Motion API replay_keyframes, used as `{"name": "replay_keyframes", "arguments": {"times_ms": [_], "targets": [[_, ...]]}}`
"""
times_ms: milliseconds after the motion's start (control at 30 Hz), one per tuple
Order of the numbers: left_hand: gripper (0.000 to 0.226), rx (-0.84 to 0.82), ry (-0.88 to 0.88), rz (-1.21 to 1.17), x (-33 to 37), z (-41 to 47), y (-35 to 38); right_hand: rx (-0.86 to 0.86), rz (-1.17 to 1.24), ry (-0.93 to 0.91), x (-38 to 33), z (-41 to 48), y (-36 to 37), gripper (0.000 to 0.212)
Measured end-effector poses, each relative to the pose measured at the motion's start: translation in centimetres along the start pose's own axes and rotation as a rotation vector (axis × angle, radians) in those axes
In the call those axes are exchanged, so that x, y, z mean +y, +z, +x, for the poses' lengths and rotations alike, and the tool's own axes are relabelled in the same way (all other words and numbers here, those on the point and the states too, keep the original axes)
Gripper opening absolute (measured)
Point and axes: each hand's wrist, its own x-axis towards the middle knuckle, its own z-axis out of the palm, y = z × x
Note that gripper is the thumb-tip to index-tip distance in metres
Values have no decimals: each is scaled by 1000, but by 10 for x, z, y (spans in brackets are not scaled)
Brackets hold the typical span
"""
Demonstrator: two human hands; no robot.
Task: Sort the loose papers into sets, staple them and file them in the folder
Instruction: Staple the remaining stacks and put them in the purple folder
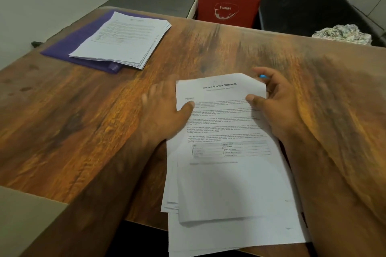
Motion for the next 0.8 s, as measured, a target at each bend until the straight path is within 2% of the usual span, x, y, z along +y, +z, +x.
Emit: {"name": "replay_keyframes", "arguments": {"times_ms": [133, 233, 300, 467, 567, 667, 800], "targets": [[65, 24, -74, -125, 1, 2, -2, 54, 238, 108, -2, -1, -4, 58], [77, -26, -132, -348, -4, 3, -2, 84, 280, 146, -2, 0, -5, 58], [73, -31, -148, -429, -4, 3, -5, 78, 284, 154, -2, 1, -5, 58], [45, -63, -133, -589, 2, -1, -17, 40, 279, 190, -6, 0, -3, 57], [53, -61, -121, -490, -1, -2, -18, -6, 303, 231, -10, 5, -6, 54], [34, -31, -15, -162, -7, 1, -17, -36, 261, 259, -14, 5, -10, 50], [31, -33, 59, 66, -7, 2, -10, -84, -241, -5, -15, 2, -14, 46]]}}
